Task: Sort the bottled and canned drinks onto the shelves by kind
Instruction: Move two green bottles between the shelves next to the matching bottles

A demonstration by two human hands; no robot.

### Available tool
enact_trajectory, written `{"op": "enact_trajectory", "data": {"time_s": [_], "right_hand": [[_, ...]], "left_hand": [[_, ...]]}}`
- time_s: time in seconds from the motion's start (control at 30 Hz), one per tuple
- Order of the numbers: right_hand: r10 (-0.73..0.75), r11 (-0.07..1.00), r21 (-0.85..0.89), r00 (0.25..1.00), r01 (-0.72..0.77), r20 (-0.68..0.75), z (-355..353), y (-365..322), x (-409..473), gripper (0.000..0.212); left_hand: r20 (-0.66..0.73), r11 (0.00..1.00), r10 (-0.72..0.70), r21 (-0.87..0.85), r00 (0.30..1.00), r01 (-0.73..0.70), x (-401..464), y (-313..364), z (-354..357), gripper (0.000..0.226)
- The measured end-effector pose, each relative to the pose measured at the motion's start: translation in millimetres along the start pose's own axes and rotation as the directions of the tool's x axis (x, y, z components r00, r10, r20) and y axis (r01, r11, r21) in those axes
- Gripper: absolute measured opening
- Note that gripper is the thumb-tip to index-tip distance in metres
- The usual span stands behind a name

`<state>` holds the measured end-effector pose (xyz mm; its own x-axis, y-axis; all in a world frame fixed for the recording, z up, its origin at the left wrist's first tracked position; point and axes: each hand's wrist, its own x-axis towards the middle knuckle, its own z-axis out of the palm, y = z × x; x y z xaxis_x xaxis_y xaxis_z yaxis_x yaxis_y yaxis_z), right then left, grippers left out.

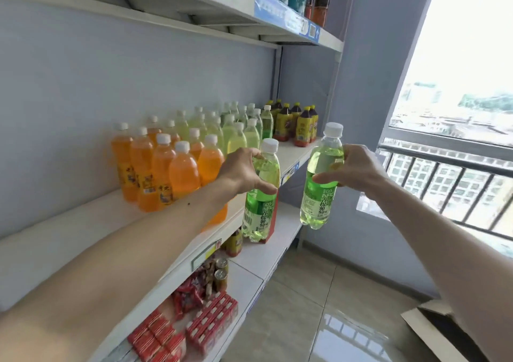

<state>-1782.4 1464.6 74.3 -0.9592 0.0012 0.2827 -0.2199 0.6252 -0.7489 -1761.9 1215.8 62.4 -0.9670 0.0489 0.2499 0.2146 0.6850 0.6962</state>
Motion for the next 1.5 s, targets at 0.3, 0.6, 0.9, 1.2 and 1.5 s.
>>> {"op": "enact_trajectory", "data": {"time_s": [0.3, 0.6, 0.9, 1.2, 1.5], "right_hand": [[-0.119, 0.990, -0.067, 0.988, 0.126, 0.096, -26, 53, 190, 0.045], [-0.197, 0.975, -0.073, 0.968, 0.210, 0.155, 0, 82, 348, 0.049], [-0.292, 0.951, -0.013, 0.912, 0.308, 0.288, 35, 113, 471, 0.048], [-0.421, 0.897, 0.095, 0.767, 0.432, 0.484, 94, 151, 558, 0.090], [-0.424, 0.889, 0.118, 0.702, 0.442, 0.572, 127, 165, 574, 0.075]], "left_hand": [[-0.121, 0.991, -0.130, -0.035, 0.984, 0.126, 160, 24, 62, 0.097], [-0.203, 0.975, -0.214, 0.021, 0.955, 0.223, 298, 7, 104, 0.099], [-0.285, 0.921, -0.379, -0.020, 0.880, 0.390, 387, -23, 134, 0.098], [-0.476, 0.836, -0.508, -0.074, 0.718, 0.543, 414, -44, 159, 0.104], [-0.583, 0.783, -0.567, -0.161, 0.582, 0.601, 390, -56, 186, 0.096]]}}
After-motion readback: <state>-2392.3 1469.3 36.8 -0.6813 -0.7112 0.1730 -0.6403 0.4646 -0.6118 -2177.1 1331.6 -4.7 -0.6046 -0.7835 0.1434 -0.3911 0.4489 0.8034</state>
